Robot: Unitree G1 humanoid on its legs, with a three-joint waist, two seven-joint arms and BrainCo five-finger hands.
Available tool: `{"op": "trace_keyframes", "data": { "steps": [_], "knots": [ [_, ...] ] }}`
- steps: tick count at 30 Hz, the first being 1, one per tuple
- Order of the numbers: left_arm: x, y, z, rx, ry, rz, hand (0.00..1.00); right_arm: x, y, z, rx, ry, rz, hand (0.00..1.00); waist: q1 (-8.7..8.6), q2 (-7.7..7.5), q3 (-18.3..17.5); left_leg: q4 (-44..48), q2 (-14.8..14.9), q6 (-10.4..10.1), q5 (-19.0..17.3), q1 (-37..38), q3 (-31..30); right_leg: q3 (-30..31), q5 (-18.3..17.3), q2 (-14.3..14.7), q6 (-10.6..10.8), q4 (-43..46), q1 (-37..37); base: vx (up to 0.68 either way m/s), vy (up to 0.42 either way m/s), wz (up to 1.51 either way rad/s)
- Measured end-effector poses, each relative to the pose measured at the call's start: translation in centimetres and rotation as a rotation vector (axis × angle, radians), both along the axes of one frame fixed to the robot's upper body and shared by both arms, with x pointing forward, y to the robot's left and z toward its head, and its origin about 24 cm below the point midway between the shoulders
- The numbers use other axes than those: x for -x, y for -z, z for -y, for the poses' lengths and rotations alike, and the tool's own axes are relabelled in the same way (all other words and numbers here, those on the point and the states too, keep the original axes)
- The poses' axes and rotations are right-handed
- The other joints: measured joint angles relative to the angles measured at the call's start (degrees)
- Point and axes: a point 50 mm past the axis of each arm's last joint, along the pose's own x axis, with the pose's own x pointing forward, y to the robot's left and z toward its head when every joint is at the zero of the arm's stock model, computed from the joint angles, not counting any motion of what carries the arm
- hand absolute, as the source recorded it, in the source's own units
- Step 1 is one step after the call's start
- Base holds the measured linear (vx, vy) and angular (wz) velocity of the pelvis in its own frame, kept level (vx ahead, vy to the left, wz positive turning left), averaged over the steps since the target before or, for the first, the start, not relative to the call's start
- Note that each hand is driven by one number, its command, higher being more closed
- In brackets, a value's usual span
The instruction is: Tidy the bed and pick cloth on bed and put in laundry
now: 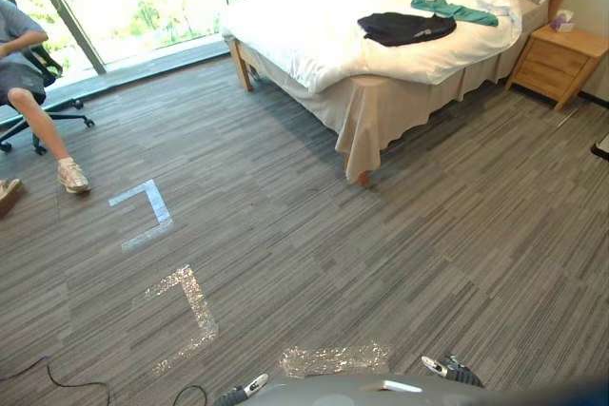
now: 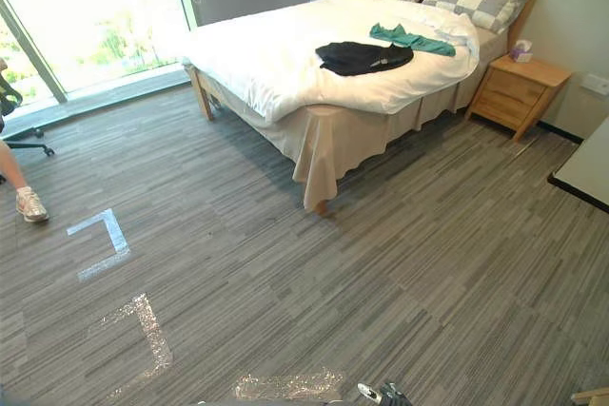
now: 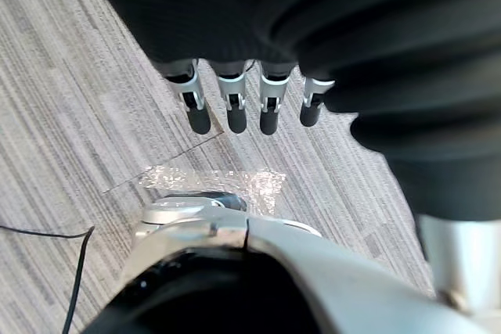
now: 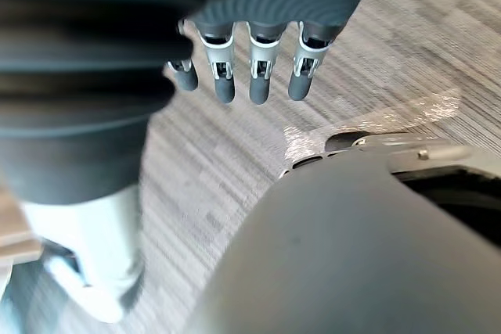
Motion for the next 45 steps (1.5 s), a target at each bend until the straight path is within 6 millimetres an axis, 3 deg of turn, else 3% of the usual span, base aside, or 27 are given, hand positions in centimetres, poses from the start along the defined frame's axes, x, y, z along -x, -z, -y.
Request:
{"op": "trace_keyframes", "data": {
  "steps": [5,12,37,40,41,42,45],
  "knots": [
    [-0.9,-0.1,0.0,-0.042,0.130,0.020,0.00,0.3,0.2,-0.1,-0.009,0.003,-0.028,0.00,-0.15,0.04,0.1,-2.7,-0.3,0.0,0.6,3.3,0.1,-0.9,1.1,0.3,0.9,-3.8,3.3,0.14,0.016,0.02],
    [-1.2,-0.1,0.0,-0.060,0.147,0.023,0.00,0.0,0.2,-0.2,-0.013,0.004,-0.025,0.00,-0.17,0.07,1.1,-2.8,-0.3,-1.6,-0.4,5.2,1.3,-1.2,1.1,0.1,2.8,-4.8,5.4,0.03,0.004,-0.06],
    [-2.2,-0.4,-0.4,-0.140,0.084,0.090,0.00,-0.4,0.2,-0.3,0.034,0.052,-0.054,0.00,-0.78,-0.78,3.3,-4.6,-0.3,-1.7,-0.5,6.1,3.3,0.3,1.4,0.5,2.2,-6.0,5.1,-0.02,-0.020,-0.04],
    [-2.9,-0.6,-0.5,-0.149,0.092,0.110,0.00,-0.8,0.0,-0.3,0.034,0.075,-0.030,0.00,-1.07,-1.04,4.5,-3.5,-0.1,-1.8,-0.7,4.1,4.3,0.8,-1.0,0.1,1.2,-0.4,0.9,-0.02,-0.020,-0.10],
    [-3.2,-0.7,-0.6,-0.154,0.096,0.123,0.00,-1.1,-0.1,-0.4,0.029,0.087,-0.018,0.00,-1.13,-1.30,5.2,-2.5,-0.1,-1.5,-1.0,3.2,4.8,1.2,-3.5,-0.5,1.2,5.0,-2.0,-0.01,-0.015,-0.18],
    [-3.6,-0.8,-0.9,-0.161,0.100,0.136,0.00,-1.4,-0.2,-0.6,0.021,0.103,-0.004,0.00,-1.27,-1.99,6.0,-1.0,-0.4,-1.5,-1.7,2.3,5.4,1.5,-6.2,-1.5,1.9,11.3,-5.5,-0.01,-0.013,-0.20],
    [-3.9,-1.1,-1.2,-0.169,0.104,0.154,0.00,-1.6,-0.3,-0.9,0.016,0.130,0.010,0.00,-1.48,-2.79,6.9,1.5,-0.6,-1.5,-3.1,1.8,8.4,-0.4,-8.8,-3.8,3.6,22.9,-11.6,-0.03,-0.004,-0.38]
  ]
}}
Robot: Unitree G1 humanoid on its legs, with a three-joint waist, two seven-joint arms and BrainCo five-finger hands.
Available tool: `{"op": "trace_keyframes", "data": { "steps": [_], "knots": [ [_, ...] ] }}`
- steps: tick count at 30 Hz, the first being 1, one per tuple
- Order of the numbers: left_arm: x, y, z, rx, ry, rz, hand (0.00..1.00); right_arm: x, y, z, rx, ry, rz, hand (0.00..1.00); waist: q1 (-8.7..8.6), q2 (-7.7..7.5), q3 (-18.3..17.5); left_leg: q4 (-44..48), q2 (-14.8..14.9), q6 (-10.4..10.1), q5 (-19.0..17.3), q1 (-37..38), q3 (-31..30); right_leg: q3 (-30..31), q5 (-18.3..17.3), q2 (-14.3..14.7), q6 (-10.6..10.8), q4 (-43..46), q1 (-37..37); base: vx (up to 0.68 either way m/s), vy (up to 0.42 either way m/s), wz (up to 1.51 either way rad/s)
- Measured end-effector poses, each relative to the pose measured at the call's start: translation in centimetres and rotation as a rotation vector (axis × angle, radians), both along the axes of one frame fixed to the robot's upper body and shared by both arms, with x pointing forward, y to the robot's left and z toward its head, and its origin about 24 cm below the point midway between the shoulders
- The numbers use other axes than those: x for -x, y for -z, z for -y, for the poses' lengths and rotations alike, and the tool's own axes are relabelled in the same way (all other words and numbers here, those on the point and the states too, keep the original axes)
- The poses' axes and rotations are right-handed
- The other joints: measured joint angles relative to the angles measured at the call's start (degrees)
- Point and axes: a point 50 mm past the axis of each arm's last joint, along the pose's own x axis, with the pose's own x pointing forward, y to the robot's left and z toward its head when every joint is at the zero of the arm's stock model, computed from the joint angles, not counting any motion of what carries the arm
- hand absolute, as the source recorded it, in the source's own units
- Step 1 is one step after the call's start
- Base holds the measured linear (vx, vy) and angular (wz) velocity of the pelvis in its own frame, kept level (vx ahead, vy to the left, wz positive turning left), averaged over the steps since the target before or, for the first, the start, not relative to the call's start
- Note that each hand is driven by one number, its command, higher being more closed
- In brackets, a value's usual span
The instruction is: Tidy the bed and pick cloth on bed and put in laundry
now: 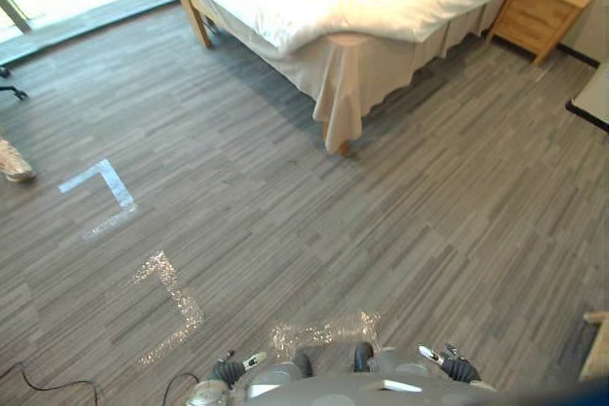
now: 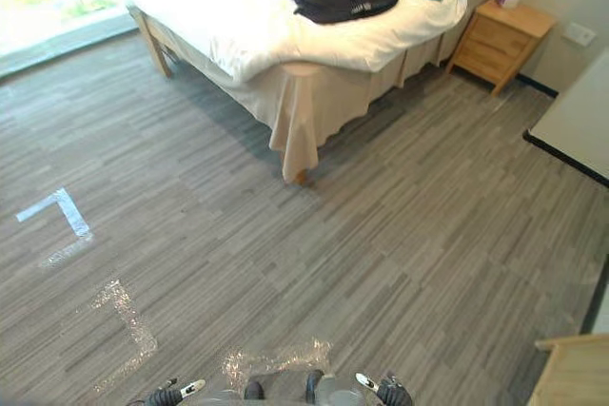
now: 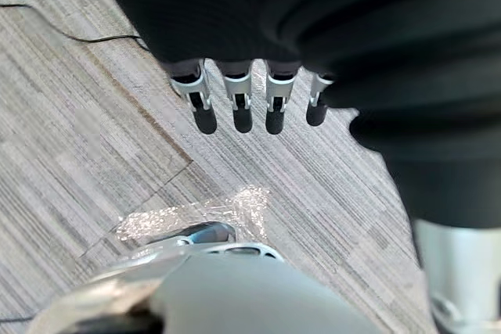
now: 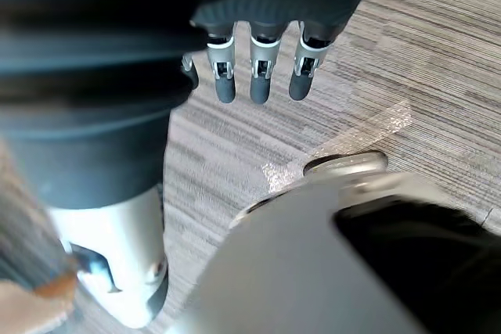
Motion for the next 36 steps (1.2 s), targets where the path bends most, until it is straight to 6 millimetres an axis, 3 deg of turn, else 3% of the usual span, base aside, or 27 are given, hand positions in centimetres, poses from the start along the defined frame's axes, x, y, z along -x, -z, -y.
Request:
{"op": "trace_keyframes", "data": {
  "steps": [3,5,7,9,10,13,14,15,17,18,19,20,21,24,27,29,30,31,32,33,34,36],
  "knots": [
    [-0.2,0.0,0.0,0.001,0.003,0.004,0.00,-0.1,0.0,0.0,-0.009,0.020,0.008,0.00,-0.18,0.14,0.7,0.4,0.1,-0.3,-0.8,0.7,2.4,-2.5,-0.9,-0.6,-0.9,-0.4,-0.2,-0.02,-0.006,-0.41],
    [-1.0,-0.1,0.3,0.011,0.026,0.023,0.00,-0.4,-0.2,0.3,-0.018,0.067,0.027,0.00,-1.00,1.25,1.8,-0.1,0.7,-0.2,-0.9,0.6,2.6,-4.3,-0.5,-0.2,-1.4,-2.6,0.4,0.00,-0.035,-0.22],
    [-1.9,-0.3,0.6,0.016,0.035,0.047,0.00,-1.0,-0.4,0.7,-0.010,0.099,0.054,0.00,-1.74,2.26,3.7,0.4,2.1,0.6,-2.5,0.7,2.8,-4.5,-1.1,0.3,-1.1,1.8,-2.7,-0.05,-0.052,-0.22],
    [-2.4,-0.4,0.8,0.019,0.039,0.061,0.00,-0.9,-0.3,0.9,-0.006,0.118,0.046,0.00,-1.74,3.53,4.9,2.3,4.7,-0.6,-4.1,0.8,3.8,-4.4,-1.5,0.4,-1.5,1.4,-6.0,0.00,-0.063,-0.30],
    [-2.3,-0.4,0.8,0.018,0.039,0.063,0.00,-0.3,-0.2,0.9,-0.006,0.124,0.027,0.00,-2.01,3.53,4.9,3.5,6.4,-1.7,-5.2,1.3,4.0,-4.4,-0.5,0.0,-0.7,0.2,-7.7,0.19,-0.150,-0.17],
    [-2.0,-0.5,0.0,-0.005,0.060,0.064,0.00,2.0,0.3,0.3,-0.018,0.143,-0.025,0.00,-2.12,1.67,5.0,5.3,8.9,-5.4,-8.3,4.6,4.6,-4.4,3.6,-2.3,-0.7,-3.2,-8.7,0.32,-0.271,-0.08],
    [-1.7,-0.4,-0.1,0.000,0.071,0.062,0.00,3.3,0.5,0.0,-0.020,0.148,-0.059,0.00,-2.32,1.46,4.5,6.1,10.2,-6.7,-9.7,6.8,5.4,-5.7,6.9,-3.3,-2.3,-1.1,-8.6,0.42,-0.329,-0.12],
    [-1.6,-0.3,0.7,0.021,0.069,0.065,0.00,3.9,0.5,0.2,-0.020,0.157,-0.070,0.00,-3.32,2.76,3.1,5.9,12.6,-7.6,-10.3,7.7,5.9,-6.7,3.7,-1.6,-4.2,2.4,-9.3,0.45,-0.322,-0.10],
    [-1.6,-0.3,0.8,0.029,0.068,0.072,0.00,3.6,0.5,0.5,-0.003,0.138,-0.069,0.00,-4.15,3.74,2.1,8.5,13.6,-7.8,-7.8,7.3,6.0,-7.5,0.8,-1.0,-6.3,5.0,-9.9,0.55,-0.311,-0.11],
    [-2.0,-0.3,1.4,0.044,0.060,0.091,0.00,3.6,0.4,1.0,0.016,0.113,-0.074,0.00,-4.49,4.59,1.5,15.1,15.0,-7.7,-4.8,5.1,5.2,-7.4,-0.4,-0.2,-8.1,4.7,-8.8,0.51,-0.293,-0.28],
    [-2.2,-0.3,1.7,0.052,0.044,0.102,0.00,3.6,0.3,1.3,0.028,0.101,-0.076,0.00,-4.52,5.14,1.3,19.4,16.2,-6.9,-3.5,3.4,4.8,-7.2,-0.8,0.6,-8.2,3.4,-7.7,0.59,-0.360,-0.34],
    [-2.7,-0.5,2.0,0.061,0.010,0.138,0.00,3.4,0.3,1.7,0.045,0.078,-0.078,0.00,-4.46,6.18,1.2,30.3,18.3,-4.8,0.5,-0.9,2.3,-6.6,-1.1,2.3,-8.5,0.1,-4.5,0.48,-0.228,-0.39],
    [-3.1,-0.7,2.7,0.083,-0.024,0.181,0.00,3.4,0.2,2.3,0.068,0.057,-0.088,0.00,-4.13,6.35,1.4,43.0,19.1,-4.9,0.8,-5.8,-1.4,-4.9,-1.0,4.2,-8.7,-3.7,-0.8,0.58,-0.254,-0.42],
    [-4.5,-1.4,3.8,0.104,-0.075,0.268,0.00,2.7,0.0,3.3,0.110,-0.009,-0.096,0.00,-2.61,6.40,1.6,61.9,16.2,-5.5,-4.1,-16.1,-7.5,-1.6,-1.1,6.7,-9.6,-11.0,8.9,0.47,-0.106,-0.63],
    [-5.6,-2.1,3.6,0.116,-0.122,0.327,0.00,1.2,-0.2,3.1,0.107,-0.045,-0.056,0.00,-0.70,5.61,2.1,59.8,12.1,-4.4,-6.9,-24.0,-7.5,1.0,-1.2,6.9,-9.7,-14.5,14.5,0.43,-0.020,-0.70],
    [-6.3,-2.4,3.3,0.121,-0.152,0.352,0.00,-0.5,-0.5,1.9,0.068,-0.052,0.020,0.00,1.48,4.65,2.6,48.4,9.6,-2.2,-8.0,-28.3,-1.7,1.9,-1.3,5.5,-9.2,-17.5,19.8,0.46,0.057,-0.76],
    [-6.4,-2.4,3.2,0.121,-0.157,0.357,0.00,-0.7,-0.6,1.9,0.066,-0.050,0.036,0.00,1.81,4.38,2.7,43.7,8.8,-1.3,-7.3,-28.4,0.6,1.8,-1.8,4.8,-8.1,-18.0,21.1,0.48,0.090,-0.57],
    [-6.4,-2.4,3.3,0.122,-0.159,0.356,0.00,-0.9,-0.7,1.9,0.069,-0.063,0.051,0.00,1.83,4.36,2.5,33.2,7.9,-0.4,-3.6,-28.0,4.7,1.3,-2.9,4.0,-6.2,-19.2,23.2,0.51,0.118,-0.32],
    [-6.0,-2.2,3.6,0.129,-0.157,0.341,0.00,-0.7,-0.8,2.0,0.080,-0.076,0.056,0.00,1.51,5.62,1.9,22.2,7.6,0.1,3.9,-27.1,8.9,0.9,-4.0,4.7,-4.4,-20.3,25.0,0.65,0.182,-0.19],
    [-5.5,-1.9,4.4,0.148,-0.155,0.324,0.00,-0.2,-0.9,2.9,0.105,-0.074,0.051,0.00,1.48,7.78,0.6,14.5,7.8,8.8,11.0,-26.7,12.0,0.6,-6.7,6.3,-3.1,-20.7,26.9,0.55,0.180,0.31],
    [-6.1,-2.0,4.1,0.145,-0.159,0.329,0.00,-0.1,-0.6,2.3,0.089,-0.063,0.034,0.00,0.29,5.44,0.0,14.3,4.8,10.7,10.5,-26.3,12.7,-1.0,-7.7,4.1,-2.4,-20.4,27.9,0.53,0.200,0.71],
    [-6.7,-2.1,3.7,0.137,-0.164,0.337,0.00,-0.1,-0.4,1.4,0.066,-0.063,0.039,0.00,0.19,3.14,-0.6,11.7,0.7,9.5,7.8,-25.5,14.2,-3.8,-6.1,1.2,-0.3,-19.8,28.1,0.47,0.196,0.57]
  ]
}}
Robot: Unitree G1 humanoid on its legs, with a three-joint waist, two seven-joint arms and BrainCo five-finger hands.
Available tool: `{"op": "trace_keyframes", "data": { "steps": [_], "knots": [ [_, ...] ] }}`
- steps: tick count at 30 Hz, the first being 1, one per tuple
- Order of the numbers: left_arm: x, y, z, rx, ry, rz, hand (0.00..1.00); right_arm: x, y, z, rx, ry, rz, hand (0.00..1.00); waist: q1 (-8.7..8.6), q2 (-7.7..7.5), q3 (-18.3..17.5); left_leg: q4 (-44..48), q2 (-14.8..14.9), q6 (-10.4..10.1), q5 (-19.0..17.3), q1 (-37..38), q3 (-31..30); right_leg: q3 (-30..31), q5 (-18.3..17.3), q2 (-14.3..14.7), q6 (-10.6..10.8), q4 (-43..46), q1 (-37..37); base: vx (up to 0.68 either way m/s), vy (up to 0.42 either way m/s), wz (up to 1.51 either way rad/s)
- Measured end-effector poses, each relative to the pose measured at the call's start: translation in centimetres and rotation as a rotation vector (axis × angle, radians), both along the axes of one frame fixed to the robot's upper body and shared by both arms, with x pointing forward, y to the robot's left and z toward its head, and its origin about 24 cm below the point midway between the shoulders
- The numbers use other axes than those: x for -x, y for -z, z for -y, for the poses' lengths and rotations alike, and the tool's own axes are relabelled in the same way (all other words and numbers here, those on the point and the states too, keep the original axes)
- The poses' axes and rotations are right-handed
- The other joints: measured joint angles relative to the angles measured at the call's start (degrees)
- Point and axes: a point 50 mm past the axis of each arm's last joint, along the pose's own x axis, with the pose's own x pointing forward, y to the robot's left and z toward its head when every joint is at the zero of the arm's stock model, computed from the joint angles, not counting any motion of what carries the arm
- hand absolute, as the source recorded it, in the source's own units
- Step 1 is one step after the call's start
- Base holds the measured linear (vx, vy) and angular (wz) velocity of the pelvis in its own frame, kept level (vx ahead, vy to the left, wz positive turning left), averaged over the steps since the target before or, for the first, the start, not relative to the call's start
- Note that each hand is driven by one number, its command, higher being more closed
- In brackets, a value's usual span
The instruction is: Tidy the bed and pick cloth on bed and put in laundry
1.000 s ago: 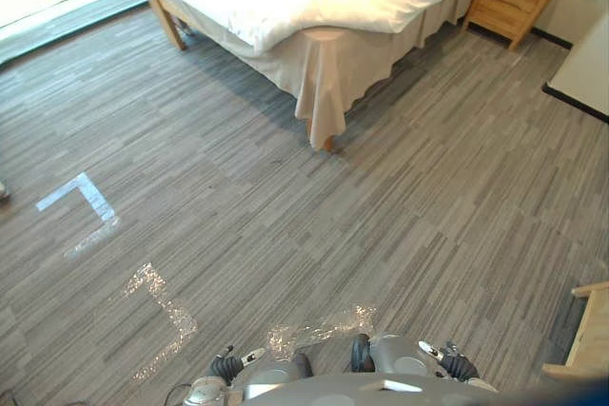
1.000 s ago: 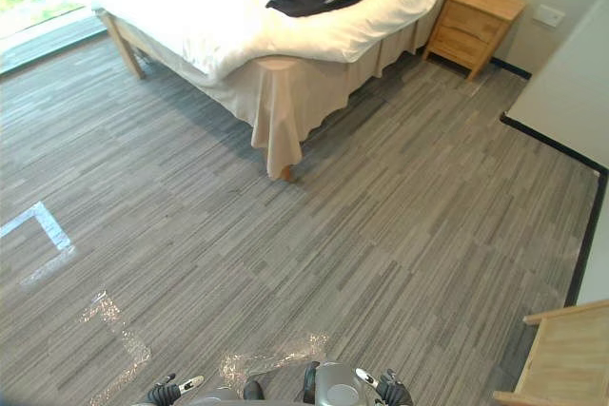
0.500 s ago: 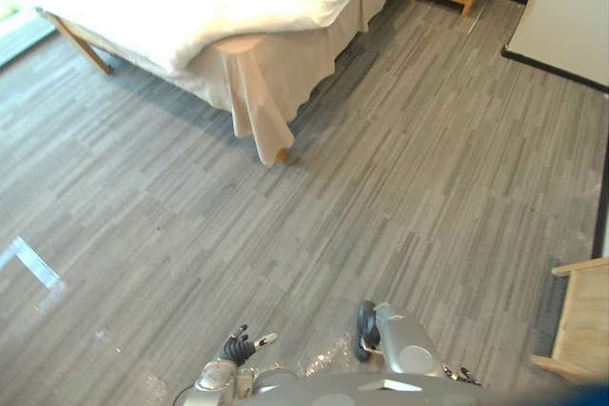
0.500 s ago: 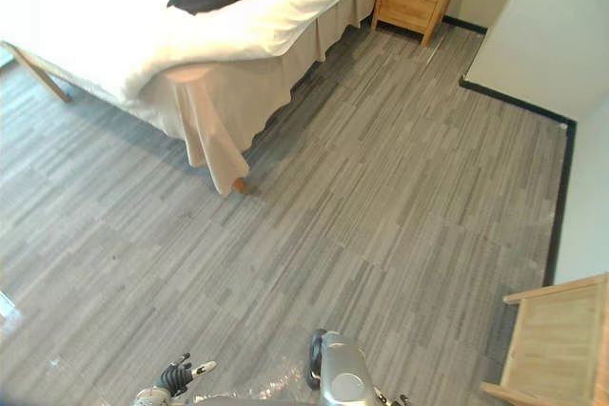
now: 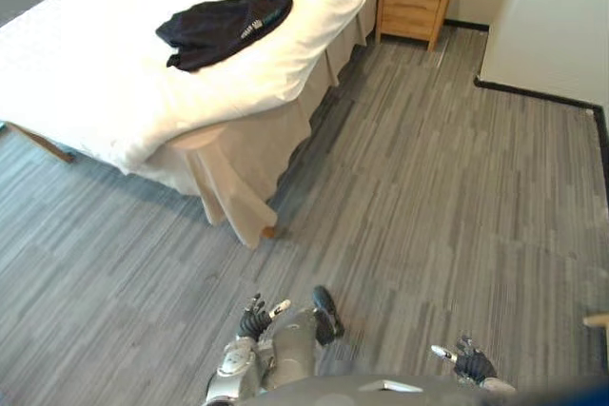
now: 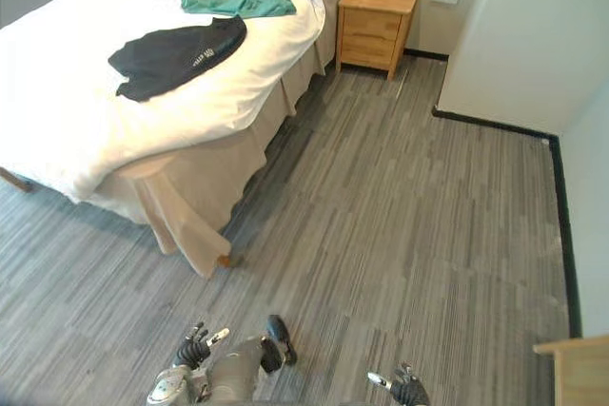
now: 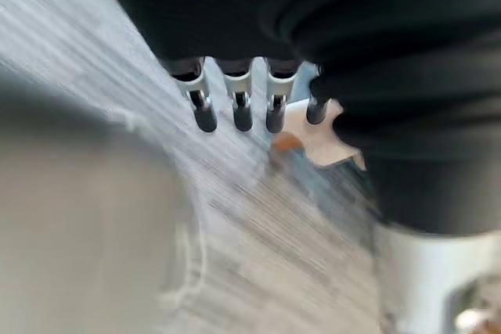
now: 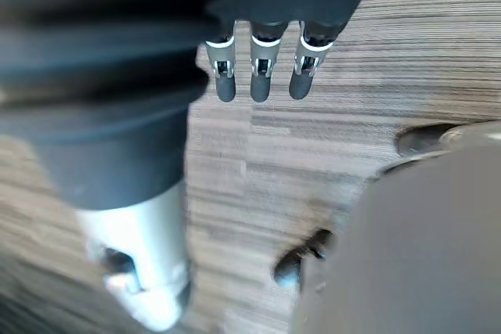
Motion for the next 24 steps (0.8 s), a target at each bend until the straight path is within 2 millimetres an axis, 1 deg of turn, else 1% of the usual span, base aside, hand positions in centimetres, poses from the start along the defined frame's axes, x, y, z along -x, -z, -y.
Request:
{"op": "trace_keyframes", "data": {
  "steps": [1,2,3,4,5,6,7,8,9,10,11,12,13,14,15,16,17,18,19,20,21,22,23,24],
  "knots": [
    [-0.1,0.0,0.0,0.002,-0.006,0.003,0.00,0.1,0.1,-0.4,-0.007,0.003,-0.004,0.00,0.74,-0.49,-0.1,0.9,-0.8,0.0,-2.3,0.6,0.7,-0.7,1.1,-1.0,-0.1,0.2,0.7,0.42,0.194,0.08],
    [-0.1,0.0,0.1,0.010,-0.015,0.005,0.00,0.2,0.2,-0.3,-0.005,0.006,-0.012,0.00,1.40,-0.42,-0.2,2.7,-1.0,0.0,-4.6,0.9,0.9,-0.9,2.0,-1.9,-0.1,1.6,0.9,0.40,0.207,-0.01],
    [0.0,0.0,0.2,0.021,-0.030,0.002,0.00,0.3,0.2,-0.1,0.004,0.001,-0.023,0.00,2.14,-0.24,-0.4,4.2,-1.4,0.4,-7.5,2.1,1.1,-0.9,2.2,-3.4,0.0,7.2,-0.2,0.41,0.222,-0.05],
    [0.1,0.1,0.1,0.024,-0.034,-0.004,0.00,0.3,0.2,0.0,0.010,-0.005,-0.029,0.00,2.30,-0.17,-0.5,4.4,-1.8,0.4,-8.6,3.0,1.0,-1.0,2.5,-4.4,0.5,11.5,-1.4,0.43,0.263,0.01],
    [0.6,0.2,0.0,0.022,-0.036,-0.014,0.00,0.3,0.3,0.0,0.019,-0.011,-0.036,0.00,2.32,-0.37,-1.0,4.0,-3.0,0.9,-9.9,5.3,0.1,-1.1,4.8,-6.8,3.1,23.1,-5.8,0.44,0.279,0.30],
    [0.9,0.3,-0.1,0.012,-0.019,-0.026,0.00,0.2,0.3,0.1,0.021,0.001,-0.037,0.00,1.99,-0.47,-1.6,2.6,-4.5,1.5,-10.4,7.7,-2.2,-0.2,8.7,-9.1,4.2,37.7,-11.6,0.44,0.273,0.49],
    [1.0,0.4,0.0,0.012,-0.008,-0.030,0.00,0.1,0.3,0.0,0.021,0.002,-0.037,0.00,1.34,-0.66,-1.6,1.6,-5.3,1.9,-10.2,9.1,-3.3,-0.3,8.0,-9.9,4.5,44.1,-14.3,0.42,0.229,0.81],
    [1.3,0.5,0.0,0.009,0.000,-0.041,0.00,0.1,0.3,0.2,0.024,0.000,-0.038,0.00,0.91,-0.56,-1.6,-1.3,-6.7,2.1,-10.0,12.9,-5.6,-1.1,5.8,-11.1,3.9,52.8,-19.0,0.46,0.206,0.96],
    [1.5,0.7,0.4,0.018,0.009,-0.052,0.00,0.2,0.2,0.4,0.032,-0.004,-0.040,0.00,0.64,0.14,-1.6,-4.2,-7.5,2.4,-9.5,16.9,-8.1,-2.5,3.6,-11.0,2.7,56.0,-22.7,0.45,0.179,0.96],
    [1.6,0.7,0.5,0.026,0.011,-0.057,0.00,0.2,0.2,0.6,0.037,-0.005,-0.035,0.00,0.66,0.63,-1.5,-5.5,-7.7,1.9,-9.1,18.8,-9.5,-3.2,2.5,-10.5,2.7,55.9,-24.2,0.43,0.123,1.16],
    [1.4,0.8,1.0,0.039,0.024,-0.059,0.00,-0.2,0.0,0.8,0.046,-0.010,-0.008,0.00,-0.33,1.86,-1.1,-5.5,-7.4,-2.8,-9.0,20.9,-12.9,-3.8,1.2,-8.4,1.5,51.9,-26.5,0.31,0.017,1.55],
    [0.7,0.5,0.2,0.013,0.037,-0.045,0.00,-0.5,0.1,-0.3,0.019,-0.023,0.005,0.00,-1.30,-2.72,-0.9,-0.5,-8.4,-5.6,-11.0,19.8,-14.9,-2.2,0.1,-11.0,0.8,44.8,-28.4,0.29,-0.064,1.74],
    [0.3,0.3,0.1,0.005,0.054,-0.034,0.00,-0.6,0.1,-0.8,0.008,-0.026,0.018,0.00,-1.15,-2.57,-0.7,0.8,-6.3,0.6,-14.4,19.5,-14.2,-2.3,-0.2,-12.4,1.7,42.3,-29.4,0.23,-0.232,1.87],
    [-0.5,0.2,0.6,0.008,0.071,-0.033,0.00,-0.3,0.1,-0.6,0.010,0.000,0.023,0.00,-1.28,-2.65,-0.3,0.2,-5.9,-1.4,-13.1,20.8,-17.4,1.5,-0.2,-12.4,4.4,36.3,-30.3,0.17,-0.276,1.44],
    [-0.3,0.4,0.7,0.009,0.070,-0.042,0.00,-0.3,0.1,-0.6,0.007,0.000,0.024,0.00,-1.34,-2.48,-0.7,-0.5,-5.8,-1.1,-12.9,21.3,-18.8,3.0,0.0,-11.9,4.4,32.3,-30.4,0.22,-0.310,1.84],
    [-0.1,0.4,1.0,0.014,0.068,-0.043,0.00,-0.3,0.1,-0.7,0.000,0.010,0.034,0.00,-1.89,-1.83,-1.1,-1.3,-6.1,-1.3,-12.7,21.3,-23.2,7.1,1.3,-10.0,3.4,26.1,-31.5,0.27,-0.247,1.87],
    [-0.1,0.4,1.1,0.012,0.063,-0.040,0.00,-0.1,0.1,-0.7,-0.003,0.016,0.034,0.00,-1.99,-1.74,-1.3,-2.6,-6.6,-2.2,-12.4,21.6,-27.1,10.8,3.1,-8.2,3.7,21.7,-32.3,0.29,-0.232,1.83],
    [0.1,0.5,1.1,0.010,0.058,-0.045,0.00,0.0,0.1,-0.8,-0.006,0.016,0.035,0.00,-1.84,-1.89,-1.3,-3.1,-6.8,-2.4,-12.3,21.8,-28.7,12.5,4.2,-7.5,3.6,19.6,-32.3,0.32,-0.246,1.51],
    [0.9,0.8,0.9,0.006,0.050,-0.063,0.00,0.3,0.2,-0.9,-0.009,0.017,0.032,0.00,-1.45,-2.84,-1.9,-3.4,-7.0,-3.0,-12.4,22.3,-31.1,14.8,7.5,-6.5,3.1,15.5,-31.5,0.33,-0.283,1.20],
    [1.2,0.8,0.3,-0.006,0.026,-0.059,0.00,0.6,0.3,-1.4,-0.026,0.013,0.026,0.00,-1.22,-3.19,-2.3,-3.7,-7.2,-4.1,-12.9,22.8,-32.9,15.3,11.7,-6.3,3.6,13.3,-30.5,0.34,-0.305,1.03],
    [1.3,0.8,0.5,0.002,0.018,-0.064,0.00,0.5,0.3,-1.2,-0.024,0.008,0.029,0.00,-1.20,-2.57,-2.4,-4.0,-6.2,-5.0,-13.0,23.5,-33.2,14.1,11.6,-5.8,3.2,13.1,-29.6,0.43,-0.351,0.61],
    [1.8,1.0,0.6,0.008,0.007,-0.066,0.00,0.6,0.2,-0.6,-0.016,-0.008,0.027,0.00,-0.73,-1.04,-3.1,-5.3,-4.5,-6.7,-12.6,24.6,-32.3,13.3,11.9,-4.4,2.3,11.5,-28.4,0.43,-0.311,0.24],
    [2.5,1.2,0.8,0.013,-0.008,-0.077,0.00,0.7,0.2,-0.1,-0.009,-0.019,0.015,0.00,-0.66,0.29,-3.7,-6.0,-2.9,-7.8,-12.7,24.9,-32.1,12.0,12.2,-3.1,1.6,9.7,-27.3,0.41,-0.279,0.13],
    [2.6,1.3,0.9,0.017,-0.012,-0.082,0.00,0.8,0.2,0.0,-0.008,-0.022,0.007,0.00,-0.70,0.68,-3.9,-6.0,-2.1,-8.8,-12.6,25.1,-32.1,11.6,12.5,-2.6,1.2,8.7,-26.6,0.30,-0.196,0.14]
  ]
}}
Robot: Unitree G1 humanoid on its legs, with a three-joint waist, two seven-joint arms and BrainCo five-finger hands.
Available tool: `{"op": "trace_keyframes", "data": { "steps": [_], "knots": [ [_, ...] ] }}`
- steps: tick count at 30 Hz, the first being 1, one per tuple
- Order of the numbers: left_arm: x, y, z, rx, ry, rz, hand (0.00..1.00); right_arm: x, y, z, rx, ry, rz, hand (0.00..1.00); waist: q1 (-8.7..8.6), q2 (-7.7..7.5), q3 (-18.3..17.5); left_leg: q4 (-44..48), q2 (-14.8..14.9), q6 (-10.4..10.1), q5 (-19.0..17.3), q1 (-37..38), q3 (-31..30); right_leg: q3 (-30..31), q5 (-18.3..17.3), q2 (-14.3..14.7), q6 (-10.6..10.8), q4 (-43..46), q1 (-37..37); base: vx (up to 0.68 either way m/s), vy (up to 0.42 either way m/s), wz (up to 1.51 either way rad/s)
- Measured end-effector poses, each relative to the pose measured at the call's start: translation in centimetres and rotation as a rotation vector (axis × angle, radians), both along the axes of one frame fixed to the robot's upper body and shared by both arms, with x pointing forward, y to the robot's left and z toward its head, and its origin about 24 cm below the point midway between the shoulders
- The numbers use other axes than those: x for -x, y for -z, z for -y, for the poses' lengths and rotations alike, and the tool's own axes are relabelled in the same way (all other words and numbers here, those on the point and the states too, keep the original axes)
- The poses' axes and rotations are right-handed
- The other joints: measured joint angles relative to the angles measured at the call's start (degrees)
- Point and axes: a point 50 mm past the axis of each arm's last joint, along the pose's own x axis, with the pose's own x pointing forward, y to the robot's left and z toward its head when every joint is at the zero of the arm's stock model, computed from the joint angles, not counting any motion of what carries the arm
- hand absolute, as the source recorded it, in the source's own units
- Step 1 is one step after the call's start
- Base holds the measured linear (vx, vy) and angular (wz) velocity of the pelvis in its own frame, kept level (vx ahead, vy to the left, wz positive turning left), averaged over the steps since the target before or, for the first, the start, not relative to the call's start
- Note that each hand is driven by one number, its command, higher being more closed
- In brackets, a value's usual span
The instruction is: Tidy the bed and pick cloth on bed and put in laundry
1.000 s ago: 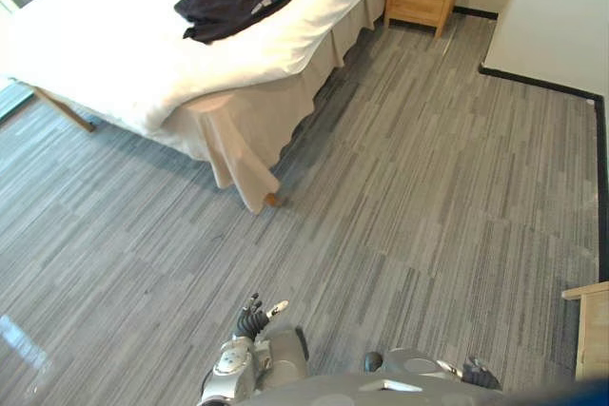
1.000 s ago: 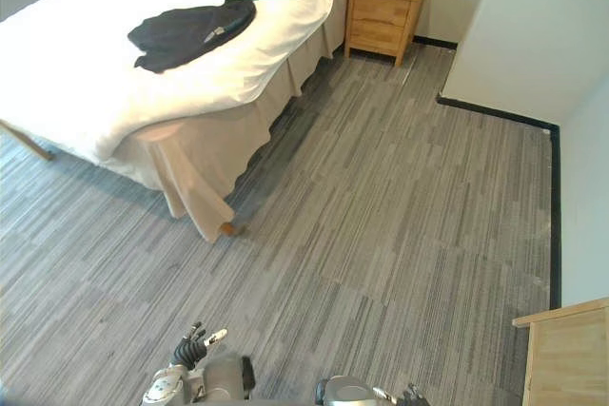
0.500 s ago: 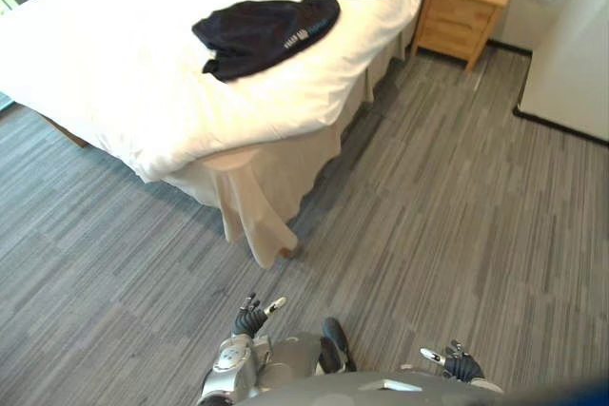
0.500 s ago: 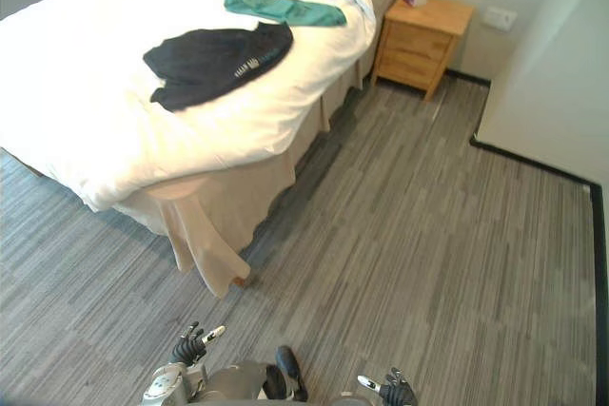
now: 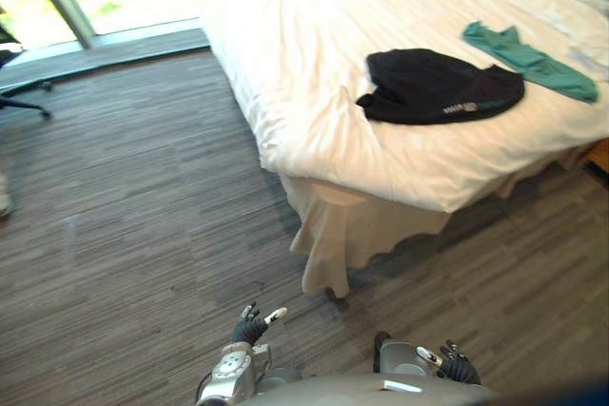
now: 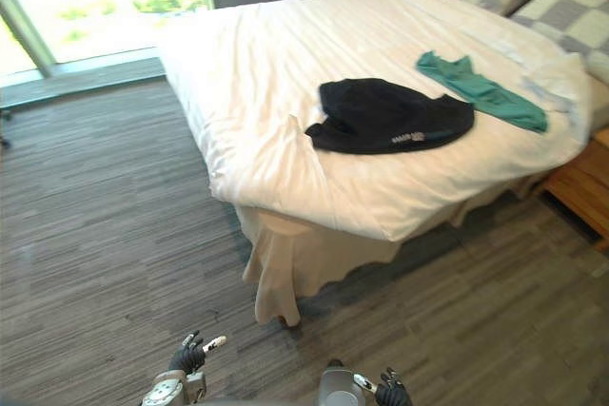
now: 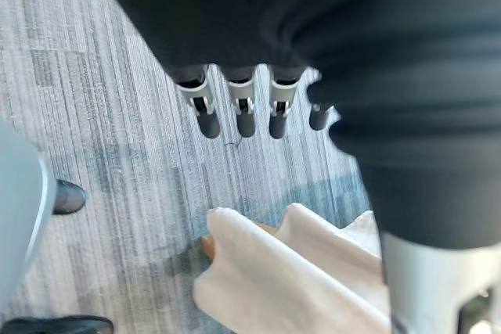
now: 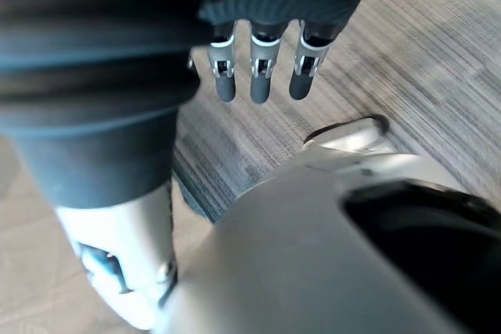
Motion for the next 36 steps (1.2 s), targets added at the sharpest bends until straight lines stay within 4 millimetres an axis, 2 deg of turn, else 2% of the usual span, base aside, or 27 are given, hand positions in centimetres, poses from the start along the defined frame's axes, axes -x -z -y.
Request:
{"op": "trace_keyframes", "data": {
  "steps": [1,3,4,5,10,15,18,19,22,23,25,26,27,29,30,31,33,34,36],
  "knots": [
    [0.1,0.1,0.0,0.001,-0.006,-0.004,0.00,0.1,0.1,0.0,-0.002,-0.014,-0.013,0.00,-0.07,0.06,0.0,0.1,0.8,-2.0,0.5,0.8,0.0,-1.2,0.6,0.6,-0.9,-2.4,2.3,0.28,-0.174,0.19],
    [0.2,0.1,0.1,0.000,-0.004,0.000,0.00,0.4,0.2,-0.1,-0.010,-0.025,-0.033,0.00,-0.22,-0.11,-0.1,0.2,1.5,-3.1,1.2,2.3,0.0,-2.5,1.0,1.1,-1.5,-5.8,6.1,0.23,-0.137,0.21],
    [0.3,0.2,0.2,0.002,-0.004,-0.001,0.00,0.6,0.3,-0.1,-0.012,-0.025,-0.043,0.00,-0.29,-0.22,-0.2,0.2,1.8,-3.1,1.2,2.4,0.1,-3.0,1.1,1.4,-1.6,-7.0,7.3,0.17,-0.080,0.20],
    [0.5,0.3,0.3,0.007,-0.003,-0.004,0.00,0.8,0.4,0.0,-0.014,-0.037,-0.064,0.00,-0.25,0.33,-1.0,0.1,2.1,-3.1,1.2,2.5,0.2,-3.4,1.9,1.8,-1.3,-8.9,8.2,0.16,-0.058,0.17],
    [0.6,0.3,0.0,0.024,-0.029,0.003,0.00,1.6,0.6,0.1,-0.018,-0.047,-0.121,0.00,0.17,0.27,-1.4,0.3,2.2,-3.1,1.3,1.8,1.5,-5.7,4.1,1.7,-0.6,-13.2,10.3,0.07,-0.005,0.16],
    [1.1,0.3,-0.9,0.095,-0.270,0.030,0.00,1.6,0.8,0.0,-0.028,-0.033,-0.147,0.00,0.37,-0.26,-1.5,0.4,1.1,-2.4,1.8,0.9,1.4,-8.9,4.7,0.6,0.1,-15.3,12.0,-0.01,-0.004,0.27],
    [1.0,-0.3,-3.2,0.072,-0.509,0.098,0.00,1.3,0.9,-0.1,-0.045,-0.011,-0.158,0.00,0.63,-1.11,-0.9,0.1,0.6,-2.1,2.6,0.7,1.5,-9.4,4.8,0.1,0.1,-16.0,12.4,-0.06,-0.019,0.15],
    [1.1,-0.8,-4.5,0.036,-0.593,0.139,0.00,1.2,0.9,-0.1,-0.053,-0.002,-0.158,0.00,0.64,-1.40,-0.8,0.0,0.4,-2.4,3.2,0.1,1.5,-9.5,4.9,-0.1,-0.1,-16.1,12.0,-0.10,-0.030,0.14],
    [0.4,-2.7,-7.5,-0.035,-0.707,0.278,0.00,1.1,0.8,0.0,-0.070,0.015,-0.150,0.00,0.74,-1.20,-0.7,-1.5,0.7,-2.0,4.0,-0.7,1.7,-9.9,5.2,0.2,-0.5,-16.3,10.8,-0.13,-0.049,0.13],
    [0.0,-3.8,-8.9,-0.076,-0.760,0.365,0.00,1.2,0.8,0.1,-0.078,0.025,-0.143,0.00,0.68,-0.73,-0.4,-2.8,1.2,-2.0,4.3,-0.6,2.1,-10.1,5.8,0.7,-0.9,-16.9,10.7,-0.12,-0.057,0.12],
    [-0.5,-5.3,-10.1,-0.117,-0.784,0.456,0.00,1.3,0.8,0.3,-0.079,0.033,-0.143,0.00,0.61,-0.21,-0.1,-4.6,2.2,-2.0,4.3,-0.2,3.6,-10.1,6.6,1.7,-1.4,-17.8,10.8,-0.16,-0.068,0.11],
    [-1.5,-7.1,-11.4,-0.165,-0.779,0.560,0.00,1.3,0.7,0.5,-0.078,0.042,-0.139,0.00,0.57,0.11,0.1,-6.3,3.2,-1.9,4.2,0.1,4.9,-10.4,6.9,2.6,-1.8,-18.0,10.5,-0.16,-0.068,0.10],
    [-2.0,-7.9,-11.8,-0.195,-0.766,0.601,0.00,1.3,0.7,0.5,-0.079,0.043,-0.140,0.00,0.60,0.08,0.1,-6.6,3.5,-1.7,4.4,0.1,5.0,-10.4,7.1,2.9,-2.0,-18.2,10.3,-0.16,-0.076,0.01],
    [-3.5,-11.5,-13.9,-0.345,-0.691,0.738,0.00,1.4,0.7,0.4,-0.096,0.034,-0.133,0.00,0.64,0.19,0.1,-6.7,4.6,-2.2,4.2,-0.2,6.5,-9.7,7.2,3.9,-2.6,-18.3,9.6,-0.14,-0.090,-0.25],
    [-4.1,-12.6,-14.3,-0.381,-0.665,0.775,0.00,1.4,0.7,0.4,-0.100,0.031,-0.131,0.00,0.58,0.20,0.1,-6.7,4.8,-2.4,4.3,-0.2,7.0,-9.5,7.2,4.1,-2.6,-18.3,9.3,-0.11,-0.109,-0.32],
    [-5.2,-14.1,-14.7,-0.429,-0.615,0.834,0.00,1.7,0.7,0.4,-0.100,0.031,-0.128,0.00,0.54,0.26,-0.1,-6.8,5.3,-2.6,4.4,-0.5,7.7,-9.1,7.2,4.6,-2.8,-18.3,8.9,-0.07,-0.112,-0.23],
    [-8.9,-18.3,-14.8,-0.569,-0.451,0.977,0.00,2.4,0.6,0.8,-0.090,0.053,-0.113,0.00,0.13,0.85,0.0,-7.2,6.3,-3.1,4.6,-1.0,8.6,-8.8,6.9,5.5,-3.2,-18.3,7.9,-0.05,-0.115,-0.19],
    [-9.7,-19.2,-15.0,-0.611,-0.405,0.999,0.00,2.5,0.6,0.9,-0.088,0.061,-0.113,0.00,-0.14,1.07,-0.2,-7.5,6.7,-3.2,4.7,-0.9,9.1,-8.8,6.9,5.8,-3.3,-18.3,7.7,0.00,-0.090,-0.16],
    [-12.7,-23.0,-15.7,-0.752,-0.257,1.088,0.00,3.6,0.5,1.6,-0.071,0.098,-0.123,0.00,-1.47,1.90,-0.9,-8.0,7.9,-4.3,4.9,-0.8,10.2,-8.3,6.6,6.9,-3.7,-18.3,7.3,0.05,-0.078,-0.17]
  ]
}}
